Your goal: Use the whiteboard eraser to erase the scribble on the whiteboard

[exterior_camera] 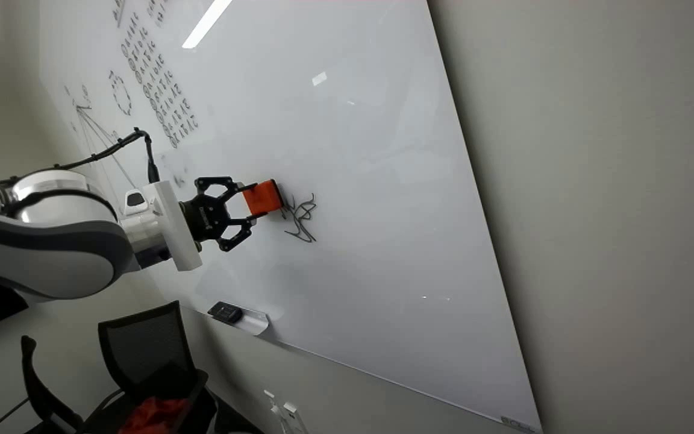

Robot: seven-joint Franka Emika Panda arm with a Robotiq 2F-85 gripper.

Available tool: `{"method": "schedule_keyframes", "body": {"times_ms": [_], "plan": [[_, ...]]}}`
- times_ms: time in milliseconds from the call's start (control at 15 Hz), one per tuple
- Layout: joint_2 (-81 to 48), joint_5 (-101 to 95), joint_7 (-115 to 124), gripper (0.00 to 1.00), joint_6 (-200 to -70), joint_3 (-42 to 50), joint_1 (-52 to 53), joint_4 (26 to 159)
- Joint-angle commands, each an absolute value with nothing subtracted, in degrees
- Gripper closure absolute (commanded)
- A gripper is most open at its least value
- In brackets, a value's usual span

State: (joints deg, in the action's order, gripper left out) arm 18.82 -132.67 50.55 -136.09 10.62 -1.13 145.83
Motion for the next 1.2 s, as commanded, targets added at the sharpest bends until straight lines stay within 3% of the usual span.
{"method": "schedule_keyframes", "body": {"times_ms": [0, 67, 133, 333, 400, 1133], "plan": [[20.34, -142.12, 47.66, 0.69, -151.32, 15.83, -1.95, 141.72], [20.08, -137.98, 49.02, 0.69, -144.76, 14.25, -1.08, 144.25], [20.44, -138.68, 49.04, 0.44, -146.57, 15.14, -1.05, 143.86], [20.35, -138.28, 48.99, 0.44, -146.25, 15.0, -0.97, 144.12], [20.25, -138.23, 49.0, 0.69, -146.24, 14.9, -0.92, 144.13], [16.04, -143.06, 56.5, 0.69, -145.52, 19.79, -1.36, 142.71]]}}
